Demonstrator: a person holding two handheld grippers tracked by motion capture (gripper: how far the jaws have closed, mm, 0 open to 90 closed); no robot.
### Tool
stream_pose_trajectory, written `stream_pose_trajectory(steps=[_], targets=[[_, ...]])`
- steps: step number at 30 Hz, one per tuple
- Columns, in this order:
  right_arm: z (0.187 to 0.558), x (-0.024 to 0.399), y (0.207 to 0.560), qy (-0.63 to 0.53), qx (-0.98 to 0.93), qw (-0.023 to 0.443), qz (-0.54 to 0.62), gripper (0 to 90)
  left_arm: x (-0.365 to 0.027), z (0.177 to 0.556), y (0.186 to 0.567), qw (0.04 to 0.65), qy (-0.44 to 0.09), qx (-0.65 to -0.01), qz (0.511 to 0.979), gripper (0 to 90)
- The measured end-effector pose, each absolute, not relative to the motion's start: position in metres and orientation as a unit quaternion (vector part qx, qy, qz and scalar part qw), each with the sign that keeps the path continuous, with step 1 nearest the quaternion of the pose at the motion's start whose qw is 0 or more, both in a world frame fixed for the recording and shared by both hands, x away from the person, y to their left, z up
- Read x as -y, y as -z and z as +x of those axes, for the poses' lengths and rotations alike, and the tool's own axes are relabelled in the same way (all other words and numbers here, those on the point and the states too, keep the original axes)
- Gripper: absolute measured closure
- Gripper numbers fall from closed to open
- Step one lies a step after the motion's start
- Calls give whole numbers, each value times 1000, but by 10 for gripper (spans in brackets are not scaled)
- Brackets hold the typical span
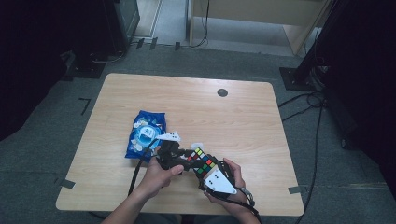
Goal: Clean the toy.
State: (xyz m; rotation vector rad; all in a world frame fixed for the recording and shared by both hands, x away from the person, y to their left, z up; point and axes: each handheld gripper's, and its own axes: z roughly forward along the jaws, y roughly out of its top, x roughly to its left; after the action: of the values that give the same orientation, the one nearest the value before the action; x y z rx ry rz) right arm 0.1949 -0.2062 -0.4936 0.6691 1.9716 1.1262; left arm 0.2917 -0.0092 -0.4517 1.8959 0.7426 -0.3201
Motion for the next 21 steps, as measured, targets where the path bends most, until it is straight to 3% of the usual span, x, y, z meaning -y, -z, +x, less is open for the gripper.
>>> stream_pose_trajectory(steps=[5,10,15,21], targets=[[194,209,494,-430,-776,385,257,349,3,290,443,540,108,-317,772,299],[197,217,494,-426,-771,390,267,349,-12,290,438,564,47,-351,746,332],[202,226,495,-419,-767,395,283,349,-10,293,443,530,27,-370,762,338],[206,235,494,-415,-764,394,298,349,3,289,459,468,-40,-366,803,397]])
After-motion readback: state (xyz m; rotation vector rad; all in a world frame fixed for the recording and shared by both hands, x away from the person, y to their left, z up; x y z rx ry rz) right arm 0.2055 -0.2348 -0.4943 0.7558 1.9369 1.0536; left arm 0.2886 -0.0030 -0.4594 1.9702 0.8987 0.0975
